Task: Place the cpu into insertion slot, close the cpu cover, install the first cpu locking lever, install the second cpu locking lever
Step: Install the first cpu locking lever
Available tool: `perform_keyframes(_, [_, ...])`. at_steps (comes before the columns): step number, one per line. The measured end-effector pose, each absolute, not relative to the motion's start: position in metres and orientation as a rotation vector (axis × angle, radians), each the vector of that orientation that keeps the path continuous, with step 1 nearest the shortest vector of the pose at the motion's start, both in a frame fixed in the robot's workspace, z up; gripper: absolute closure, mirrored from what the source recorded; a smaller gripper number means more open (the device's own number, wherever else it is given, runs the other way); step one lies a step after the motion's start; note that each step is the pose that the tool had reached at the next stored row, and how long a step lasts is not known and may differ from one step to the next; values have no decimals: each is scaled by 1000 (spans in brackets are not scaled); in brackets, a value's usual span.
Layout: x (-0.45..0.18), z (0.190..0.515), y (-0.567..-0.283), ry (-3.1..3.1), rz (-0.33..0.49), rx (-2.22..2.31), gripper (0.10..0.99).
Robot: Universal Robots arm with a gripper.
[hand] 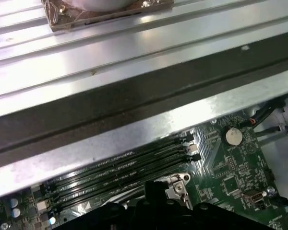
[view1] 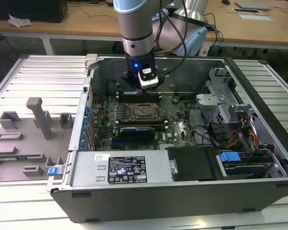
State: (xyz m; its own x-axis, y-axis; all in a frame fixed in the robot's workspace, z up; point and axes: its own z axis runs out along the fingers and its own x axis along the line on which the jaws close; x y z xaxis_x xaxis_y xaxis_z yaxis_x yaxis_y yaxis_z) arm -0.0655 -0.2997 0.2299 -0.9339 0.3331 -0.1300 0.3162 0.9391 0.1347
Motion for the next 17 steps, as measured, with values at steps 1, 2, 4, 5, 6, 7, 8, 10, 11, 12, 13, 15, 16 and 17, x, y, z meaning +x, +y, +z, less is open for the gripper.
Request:
perform_keyframes(1, [-65,230,-300,2950,147,495,980])
perform_keyframes(2, [-65,230,-300,2955,129,493,980])
perform_keyframes(4, [-65,230,-300,2968,82,484,980])
perform_keyframes(5, [-65,230,-300,2975,66,478,980])
perform_keyframes(6, [-65,230,-301,2979,63,471,980])
perform_keyframes(7, [-65,229,-302,2984,60,458,980])
perform_keyframes(8, [-65,229,-302,2986,60,448,980])
perform_keyframes(10, [-65,229,-303,2992,61,431,980])
perform_keyframes(11, [-64,228,-304,2997,60,421,980])
perform_keyframes(12, [-64,228,-305,3004,56,415,980])
perform_keyframes(13, [-63,228,-305,3011,51,413,980])
perform_keyframes(15, [-63,228,-310,3024,16,410,980])
perform_keyframes(16, [-63,228,-312,3026,8,409,980])
perform_keyframes(17, [-63,228,-313,3027,2,409,980])
